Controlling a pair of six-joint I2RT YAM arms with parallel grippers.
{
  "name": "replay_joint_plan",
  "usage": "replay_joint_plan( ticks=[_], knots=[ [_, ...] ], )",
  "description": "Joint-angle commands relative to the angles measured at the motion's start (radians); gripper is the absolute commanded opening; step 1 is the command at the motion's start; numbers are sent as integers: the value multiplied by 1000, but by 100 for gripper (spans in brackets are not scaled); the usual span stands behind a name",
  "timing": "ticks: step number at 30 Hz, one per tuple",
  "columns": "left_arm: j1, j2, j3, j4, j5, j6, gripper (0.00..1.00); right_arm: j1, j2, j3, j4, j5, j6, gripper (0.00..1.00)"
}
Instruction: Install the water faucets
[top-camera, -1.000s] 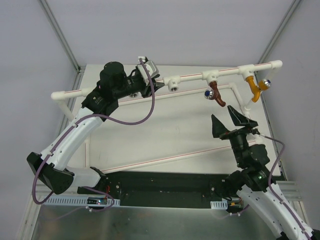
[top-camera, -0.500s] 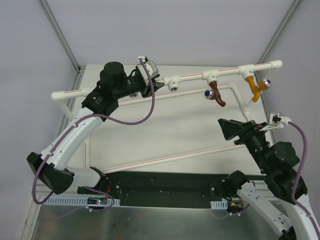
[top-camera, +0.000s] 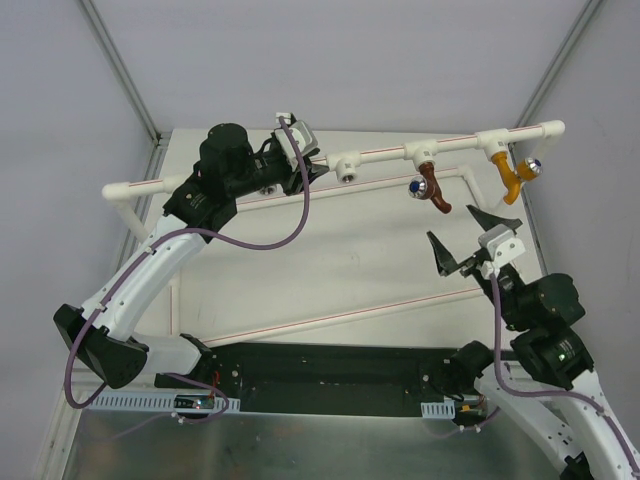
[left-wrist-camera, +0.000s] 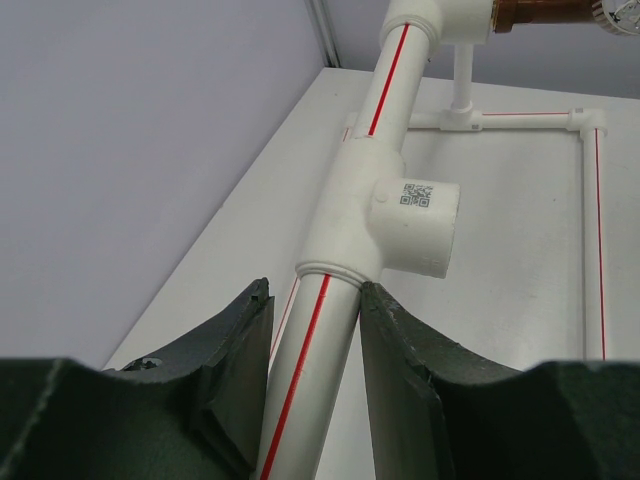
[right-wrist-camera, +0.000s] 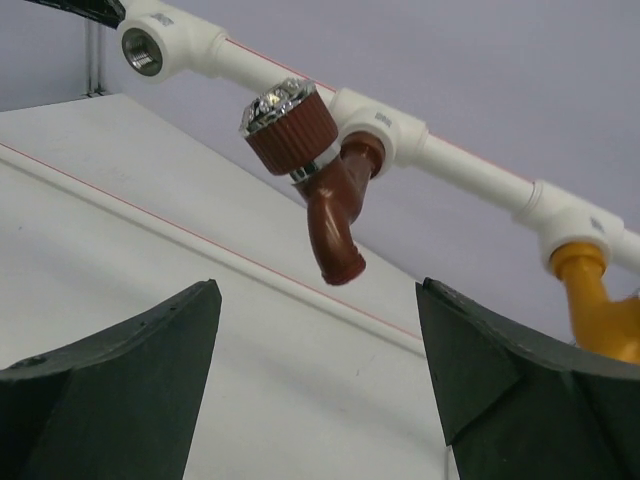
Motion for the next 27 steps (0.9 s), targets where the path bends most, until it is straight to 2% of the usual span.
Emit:
replay_joint_plan(
  ticks=[1,8,10,18,22,27],
  knots=[
    [-12,101,-116,-479,-54,-97,4,3,75,41,171,-41,-194,87],
    [-12,96,-117,-477,-58,-94,4,5,181,62,174,-79,-309,87],
    [-12,100,-116,-477,-58,-96,4,3,206,61,228,-67,-330,87],
    [-12,100,-119,-477,-62,-94,4,14,308,91,288,-62,-401,80],
    [-12,101,-119,-477,-60,-96,4,25,336,95,301,-19,-412,69],
    [-14,101,-116,-477,-62,-96,4,33,345,90,337,5,-332,48]
  ],
)
